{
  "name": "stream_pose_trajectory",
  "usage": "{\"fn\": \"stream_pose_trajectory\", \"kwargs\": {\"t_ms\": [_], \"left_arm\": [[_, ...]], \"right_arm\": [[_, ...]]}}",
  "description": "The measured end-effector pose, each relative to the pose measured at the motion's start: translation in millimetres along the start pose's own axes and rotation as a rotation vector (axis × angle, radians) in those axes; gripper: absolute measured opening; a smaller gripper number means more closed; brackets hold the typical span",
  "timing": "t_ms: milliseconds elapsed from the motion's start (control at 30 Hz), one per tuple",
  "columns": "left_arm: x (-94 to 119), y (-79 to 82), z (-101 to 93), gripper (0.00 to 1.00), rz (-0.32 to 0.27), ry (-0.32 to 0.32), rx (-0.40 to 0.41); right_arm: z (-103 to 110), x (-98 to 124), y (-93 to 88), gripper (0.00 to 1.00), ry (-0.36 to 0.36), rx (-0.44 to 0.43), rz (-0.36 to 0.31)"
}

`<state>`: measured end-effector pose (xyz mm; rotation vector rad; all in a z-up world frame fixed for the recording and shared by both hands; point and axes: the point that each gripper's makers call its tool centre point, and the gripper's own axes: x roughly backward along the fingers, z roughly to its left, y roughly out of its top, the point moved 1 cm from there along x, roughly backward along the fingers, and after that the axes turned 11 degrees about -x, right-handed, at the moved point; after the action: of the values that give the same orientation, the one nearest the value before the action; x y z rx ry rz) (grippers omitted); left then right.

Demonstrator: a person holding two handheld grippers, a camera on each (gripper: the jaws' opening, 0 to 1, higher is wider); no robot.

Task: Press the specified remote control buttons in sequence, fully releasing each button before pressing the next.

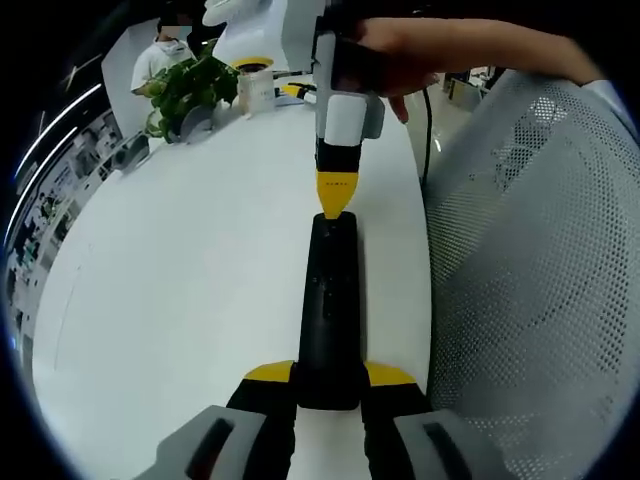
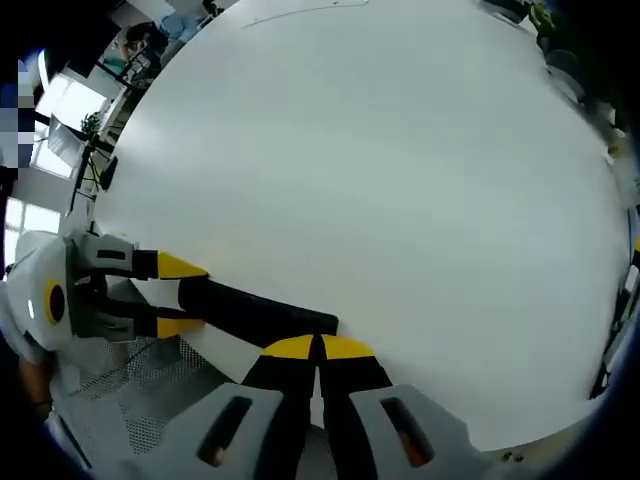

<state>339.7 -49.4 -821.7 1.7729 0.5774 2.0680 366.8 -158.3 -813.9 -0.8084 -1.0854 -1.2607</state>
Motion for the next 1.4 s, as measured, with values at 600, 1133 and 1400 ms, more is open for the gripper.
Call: {"fn": "stream_pose_trajectory", "kwargs": {"t_ms": [600,1133,1400], "left_arm": [[-0.3,0.8,0.8,0.24,-0.017,0.004,0.017],[-0.7,0.7,0.9,0.24,-0.02,0.009,0.023],[-1.1,0.3,0.9,0.24,-0.023,0.006,0.031]], "right_arm": [[1.4,-1.4,2.4,0.0,-0.042,0.141,-0.064],[-1.1,0.4,2.1,0.0,0.014,0.004,-0.03],[0.3,0.7,2.4,0.0,0.022,-0.004,-0.025]]}}
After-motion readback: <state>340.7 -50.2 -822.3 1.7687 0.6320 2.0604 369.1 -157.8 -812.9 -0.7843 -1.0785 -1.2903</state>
